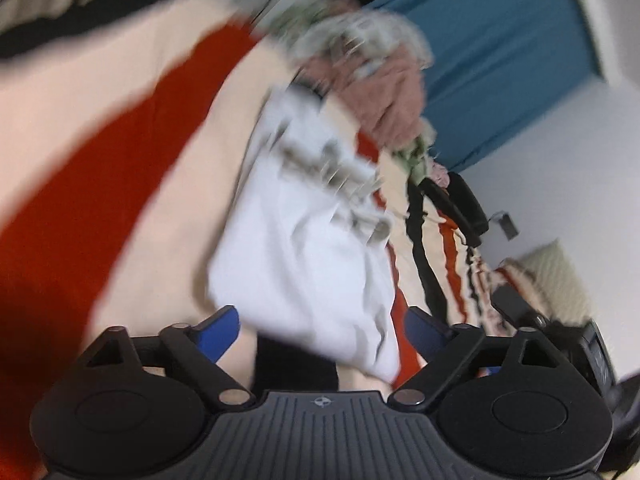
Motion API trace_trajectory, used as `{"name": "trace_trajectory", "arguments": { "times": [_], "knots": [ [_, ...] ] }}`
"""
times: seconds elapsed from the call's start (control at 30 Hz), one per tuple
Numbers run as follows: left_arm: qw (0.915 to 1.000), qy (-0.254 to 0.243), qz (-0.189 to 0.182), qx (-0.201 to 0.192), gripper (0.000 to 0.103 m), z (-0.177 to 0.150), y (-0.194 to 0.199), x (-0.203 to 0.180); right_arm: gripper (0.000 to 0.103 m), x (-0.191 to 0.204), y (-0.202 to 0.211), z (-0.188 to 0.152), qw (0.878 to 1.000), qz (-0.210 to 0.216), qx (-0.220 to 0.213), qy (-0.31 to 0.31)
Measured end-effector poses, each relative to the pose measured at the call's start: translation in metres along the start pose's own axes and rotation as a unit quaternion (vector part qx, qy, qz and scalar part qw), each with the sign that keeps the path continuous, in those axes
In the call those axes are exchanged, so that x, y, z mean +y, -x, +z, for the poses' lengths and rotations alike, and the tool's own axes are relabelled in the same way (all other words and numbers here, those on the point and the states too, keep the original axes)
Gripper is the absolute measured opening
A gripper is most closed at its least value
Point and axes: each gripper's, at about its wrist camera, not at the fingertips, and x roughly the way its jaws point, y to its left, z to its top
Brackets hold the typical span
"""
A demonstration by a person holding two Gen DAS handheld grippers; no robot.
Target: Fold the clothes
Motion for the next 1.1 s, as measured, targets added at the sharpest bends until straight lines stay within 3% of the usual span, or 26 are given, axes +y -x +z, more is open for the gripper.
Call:
{"name": "trace_trajectory", "arguments": {
  "times": [0.13,0.2,0.23,0.3,0.37,0.43,0.53,0.77,0.87,1.1],
  "knots": [
    [0.9953,0.096,0.002,0.014,0.077,0.005,-0.028,0.032,0.094,-0.042,-0.031,-0.02,0.983,0.035,0.077,-0.166],
    [0.9931,0.117,0.004,0.001,0.067,0.01,-0.036,0.042,0.094,-0.053,-0.04,-0.026,0.976,0.026,0.083,-0.198],
    [0.992,0.126,0.007,-0.004,0.062,0.012,-0.039,0.046,0.088,-0.056,-0.042,-0.028,0.976,0.016,0.077,-0.204],
    [0.9906,0.135,0.022,-0.013,0.031,0.015,-0.043,0.052,0.069,-0.063,-0.046,-0.031,0.975,-0.004,0.066,-0.214],
    [0.9895,0.141,0.025,-0.019,0.013,0.014,-0.044,0.058,0.054,-0.069,-0.05,-0.034,0.973,-0.024,0.054,-0.225],
    [0.9877,0.153,0.013,-0.028,0.01,0.013,-0.04,0.061,0.033,-0.076,-0.054,-0.037,0.97,-0.044,0.042,-0.236],
    [0.9864,0.158,-0.007,-0.044,0.008,0.011,-0.034,0.06,0.014,-0.083,-0.053,-0.038,0.969,-0.061,0.023,-0.237],
    [0.9848,0.144,-0.056,-0.079,0.007,0.008,-0.022,0.052,0.008,-0.085,-0.036,-0.034,0.976,-0.07,-0.033,-0.203],
    [0.987,0.124,-0.053,-0.087,0.007,0.006,-0.018,0.047,0.008,-0.08,-0.037,-0.029,0.979,-0.067,-0.04,-0.187],
    [0.9871,0.081,-0.074,-0.117,0.007,-0.006,0.019,0.022,0.007,-0.059,0.009,-0.031,0.983,-0.015,-0.082,-0.164]
  ]
}}
